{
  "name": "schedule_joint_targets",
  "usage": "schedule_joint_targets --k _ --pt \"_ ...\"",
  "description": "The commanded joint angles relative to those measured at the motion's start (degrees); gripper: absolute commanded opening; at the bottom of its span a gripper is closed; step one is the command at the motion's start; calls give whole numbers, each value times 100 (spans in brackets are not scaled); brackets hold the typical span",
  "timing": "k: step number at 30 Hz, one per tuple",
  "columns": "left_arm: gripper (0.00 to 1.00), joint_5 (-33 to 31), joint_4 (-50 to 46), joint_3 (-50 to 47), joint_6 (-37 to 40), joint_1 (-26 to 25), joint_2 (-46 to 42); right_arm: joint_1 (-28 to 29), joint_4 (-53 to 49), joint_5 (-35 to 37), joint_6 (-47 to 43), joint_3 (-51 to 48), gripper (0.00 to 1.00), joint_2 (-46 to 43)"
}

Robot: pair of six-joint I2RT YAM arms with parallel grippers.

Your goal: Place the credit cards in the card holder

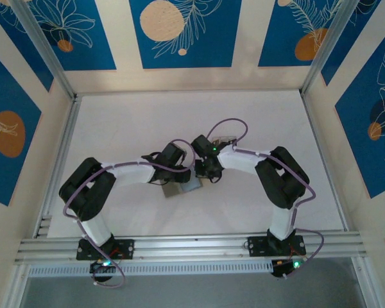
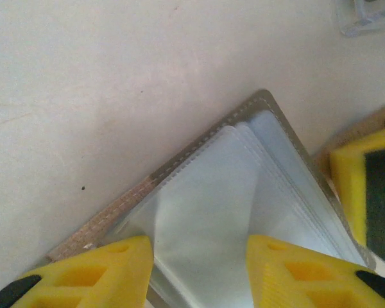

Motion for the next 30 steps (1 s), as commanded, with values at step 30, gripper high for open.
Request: schedule_joint_targets --k 30 --pt "20 960 5 -1193 -463 620 -1590 305 -587 -473 262 311 15 -930"
